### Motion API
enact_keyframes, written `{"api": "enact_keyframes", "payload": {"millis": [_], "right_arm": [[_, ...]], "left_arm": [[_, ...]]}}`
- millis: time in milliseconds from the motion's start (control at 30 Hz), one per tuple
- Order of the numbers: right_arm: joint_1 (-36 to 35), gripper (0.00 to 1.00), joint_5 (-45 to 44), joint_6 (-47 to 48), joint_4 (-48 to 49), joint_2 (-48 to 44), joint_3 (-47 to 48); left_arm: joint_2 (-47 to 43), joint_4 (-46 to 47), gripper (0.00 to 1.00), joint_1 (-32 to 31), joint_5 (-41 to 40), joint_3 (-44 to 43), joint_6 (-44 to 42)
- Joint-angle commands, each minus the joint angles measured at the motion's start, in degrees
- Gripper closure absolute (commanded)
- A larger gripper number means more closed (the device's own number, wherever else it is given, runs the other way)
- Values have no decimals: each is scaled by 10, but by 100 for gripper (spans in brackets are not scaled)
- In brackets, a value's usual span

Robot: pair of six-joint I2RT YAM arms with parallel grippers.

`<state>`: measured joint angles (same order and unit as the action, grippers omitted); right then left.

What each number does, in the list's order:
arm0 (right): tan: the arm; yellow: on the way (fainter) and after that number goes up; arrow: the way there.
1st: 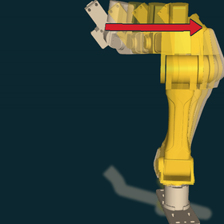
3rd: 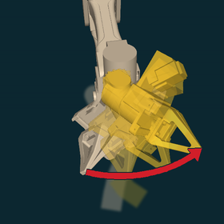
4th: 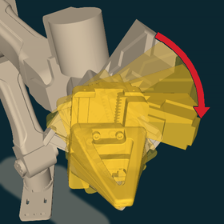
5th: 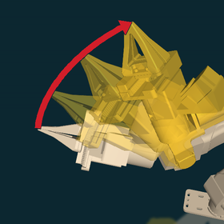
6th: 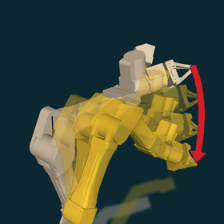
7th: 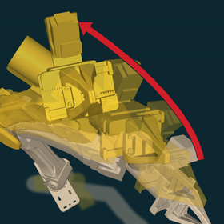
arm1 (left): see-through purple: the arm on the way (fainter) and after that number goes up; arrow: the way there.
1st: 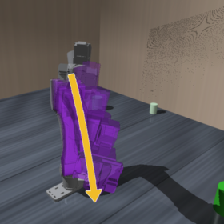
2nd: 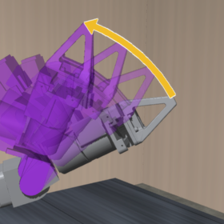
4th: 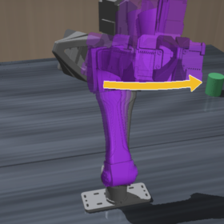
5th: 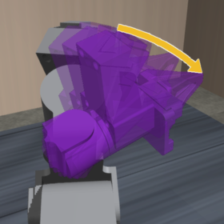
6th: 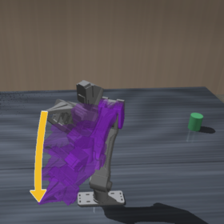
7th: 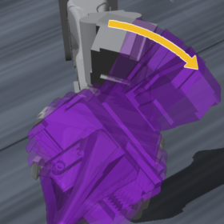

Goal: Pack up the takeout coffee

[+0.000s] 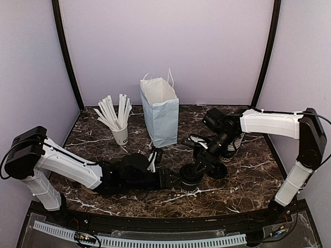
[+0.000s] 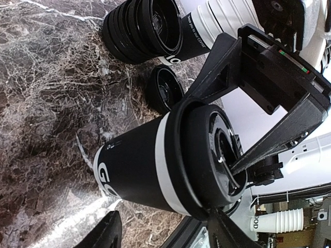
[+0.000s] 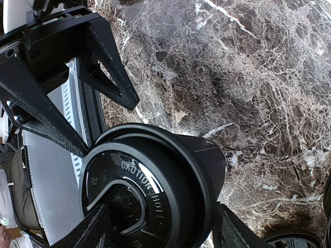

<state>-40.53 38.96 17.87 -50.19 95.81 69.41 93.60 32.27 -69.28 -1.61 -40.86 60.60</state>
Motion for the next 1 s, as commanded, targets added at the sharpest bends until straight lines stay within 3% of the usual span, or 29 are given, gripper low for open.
{"api": "enact_keyframes", "payload": {"millis": [0,300,467,967], "right_arm": [[2,33,1,-3,3,-6,-5],[2,33,10,-1,3,-14,-15],[7,33,12,-5,3,-34,-25],[60,31,38,-7,-6,-68,-34]], "left_arm": [[7,43,43,7,14,-8,27],[44,94,46,32,75,14,75],[40,63,49,45,96,21,97],[46,4,50,62,140,-19,40]]}}
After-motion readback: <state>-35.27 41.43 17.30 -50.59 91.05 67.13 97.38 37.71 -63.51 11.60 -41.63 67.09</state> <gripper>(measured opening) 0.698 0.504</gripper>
